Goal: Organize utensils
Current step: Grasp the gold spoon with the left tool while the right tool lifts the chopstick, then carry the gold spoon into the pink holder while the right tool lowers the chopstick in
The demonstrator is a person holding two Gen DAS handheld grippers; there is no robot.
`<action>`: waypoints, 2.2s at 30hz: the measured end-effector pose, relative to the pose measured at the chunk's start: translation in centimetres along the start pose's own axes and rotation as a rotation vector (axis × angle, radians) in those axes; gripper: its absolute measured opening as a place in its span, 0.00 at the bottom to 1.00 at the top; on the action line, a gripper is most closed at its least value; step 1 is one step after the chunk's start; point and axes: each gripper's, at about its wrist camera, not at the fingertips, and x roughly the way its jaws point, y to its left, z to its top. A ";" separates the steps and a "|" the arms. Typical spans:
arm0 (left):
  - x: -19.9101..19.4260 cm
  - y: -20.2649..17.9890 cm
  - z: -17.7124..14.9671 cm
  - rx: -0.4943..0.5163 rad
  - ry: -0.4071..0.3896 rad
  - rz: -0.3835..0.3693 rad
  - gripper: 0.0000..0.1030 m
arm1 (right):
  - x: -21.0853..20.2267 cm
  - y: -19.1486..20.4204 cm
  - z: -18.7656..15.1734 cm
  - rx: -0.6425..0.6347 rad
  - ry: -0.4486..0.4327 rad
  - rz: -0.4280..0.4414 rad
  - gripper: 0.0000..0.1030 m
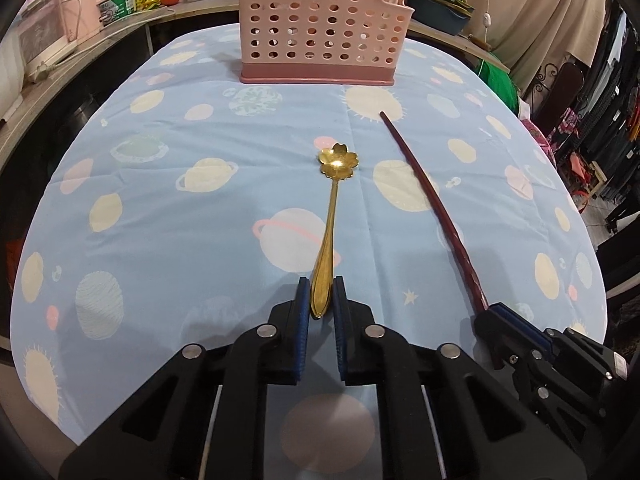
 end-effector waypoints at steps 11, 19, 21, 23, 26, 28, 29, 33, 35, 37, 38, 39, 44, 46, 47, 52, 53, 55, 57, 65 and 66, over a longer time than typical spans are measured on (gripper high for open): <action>-4.2 1.6 1.0 -0.032 -0.079 0.019 0.10 | -3.1 1.7 1.2 -0.033 -0.071 0.020 0.07; -8.2 2.8 3.6 -0.050 -0.170 0.021 0.01 | -7.3 2.3 4.9 -0.020 -0.188 0.047 0.07; -8.7 2.9 4.3 -0.049 -0.184 0.021 0.01 | -8.1 2.2 6.1 -0.010 -0.219 0.062 0.07; -9.0 3.1 5.0 -0.046 -0.200 0.025 0.01 | -8.6 2.0 7.3 0.001 -0.245 0.071 0.07; -9.4 3.6 5.8 -0.053 -0.207 0.019 0.01 | -9.0 1.6 8.9 0.024 -0.271 0.094 0.07; -9.8 3.8 6.4 -0.055 -0.215 0.019 0.01 | -9.3 1.4 9.8 0.036 -0.285 0.110 0.07; -10.1 4.0 6.8 -0.057 -0.221 0.018 0.01 | -9.5 1.4 10.3 0.037 -0.296 0.113 0.07; -11.1 4.5 8.4 -0.067 -0.236 0.000 0.01 | -10.6 1.5 12.2 0.020 -0.350 0.105 0.07; -11.7 4.6 9.5 -0.068 -0.246 -0.009 0.01 | -11.1 1.6 13.5 0.014 -0.374 0.113 0.07; -12.5 4.6 10.9 -0.067 -0.265 -0.013 0.01 | -11.6 1.6 14.8 0.011 -0.394 0.126 0.07; -12.9 4.6 11.6 -0.068 -0.278 -0.016 0.01 | -11.8 1.6 15.5 0.012 -0.405 0.132 0.07; -13.5 4.7 12.5 -0.068 -0.294 -0.023 0.01 | -12.1 1.6 16.1 0.014 -0.416 0.137 0.07; -16.0 4.6 16.8 -0.064 -0.372 -0.051 0.01 | -13.5 1.6 20.1 0.032 -0.478 0.179 0.07; -16.8 4.5 18.6 -0.061 -0.400 -0.063 0.01 | -14.0 1.8 21.9 0.033 -0.515 0.175 0.07; -17.2 4.4 19.4 -0.058 -0.412 -0.069 0.01 | -14.2 1.9 22.8 0.032 -0.530 0.172 0.07; -18.4 3.7 23.5 -0.050 -0.475 -0.070 0.01 | -14.5 2.5 26.8 0.037 -0.585 0.177 0.07; -18.5 3.6 24.4 -0.051 -0.483 -0.069 0.01 | -14.5 2.7 27.7 0.036 -0.596 0.177 0.07; -18.4 3.4 25.6 -0.047 -0.493 -0.069 0.01 | -14.3 3.1 29.0 0.035 -0.616 0.170 0.07; -18.1 3.4 26.7 -0.047 -0.501 -0.064 0.01 | -13.9 3.4 30.2 0.039 -0.630 0.166 0.07; -15.6 4.4 29.7 -0.082 -0.497 -0.062 0.01 | -10.6 3.6 33.3 0.040 -0.615 0.147 0.07; -15.0 4.5 29.9 -0.086 -0.487 -0.061 0.01 | -10.0 3.7 33.5 0.036 -0.605 0.144 0.07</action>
